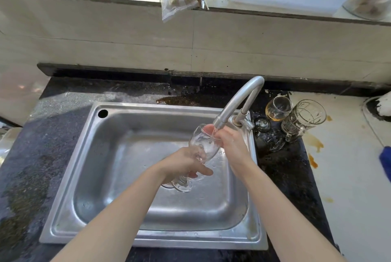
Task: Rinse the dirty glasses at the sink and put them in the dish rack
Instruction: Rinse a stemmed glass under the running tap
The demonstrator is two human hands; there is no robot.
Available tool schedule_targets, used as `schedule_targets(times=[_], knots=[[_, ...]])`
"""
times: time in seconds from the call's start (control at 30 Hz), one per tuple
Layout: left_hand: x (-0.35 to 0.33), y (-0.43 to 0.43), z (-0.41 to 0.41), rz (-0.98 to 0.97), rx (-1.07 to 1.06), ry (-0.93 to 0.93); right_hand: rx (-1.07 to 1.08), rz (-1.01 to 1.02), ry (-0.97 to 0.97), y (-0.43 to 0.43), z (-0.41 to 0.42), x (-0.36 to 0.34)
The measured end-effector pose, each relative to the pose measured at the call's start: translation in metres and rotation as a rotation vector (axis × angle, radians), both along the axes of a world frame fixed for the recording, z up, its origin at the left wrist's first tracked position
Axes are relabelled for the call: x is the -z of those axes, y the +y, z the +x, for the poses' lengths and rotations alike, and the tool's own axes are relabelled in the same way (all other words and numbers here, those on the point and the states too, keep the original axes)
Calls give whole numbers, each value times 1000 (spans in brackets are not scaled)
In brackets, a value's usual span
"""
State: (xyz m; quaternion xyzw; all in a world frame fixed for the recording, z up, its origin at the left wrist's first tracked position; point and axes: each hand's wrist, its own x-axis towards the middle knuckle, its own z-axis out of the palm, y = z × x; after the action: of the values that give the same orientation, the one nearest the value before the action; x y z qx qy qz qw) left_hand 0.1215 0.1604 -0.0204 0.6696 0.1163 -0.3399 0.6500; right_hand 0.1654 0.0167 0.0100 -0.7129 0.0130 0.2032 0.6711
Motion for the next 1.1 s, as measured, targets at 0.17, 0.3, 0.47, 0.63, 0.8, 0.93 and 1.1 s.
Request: schedule_targets(times=[0.17,0.3,0.47,0.63,0.8,0.93,1.1], knots=[[-2,-6,-2,-12,-138,-15,58,-50,20,2,7,4],[2,-2,-6,-77,-203,21,125,-145,167,-7,11,21],[2,-1,-9,-108,-249,183,14,-201,126,4,-1,20],[-1,-18,-3,-119,-288,157,86,-189,89,-3,7,20],[-5,-10,-4,-240,-272,267,32,-250,100,10,3,22],[-10,-16,9,-170,-387,231,15,-264,29,18,6,11],[-18,-27,14,-204,-475,207,-44,-301,-97,18,15,7]])
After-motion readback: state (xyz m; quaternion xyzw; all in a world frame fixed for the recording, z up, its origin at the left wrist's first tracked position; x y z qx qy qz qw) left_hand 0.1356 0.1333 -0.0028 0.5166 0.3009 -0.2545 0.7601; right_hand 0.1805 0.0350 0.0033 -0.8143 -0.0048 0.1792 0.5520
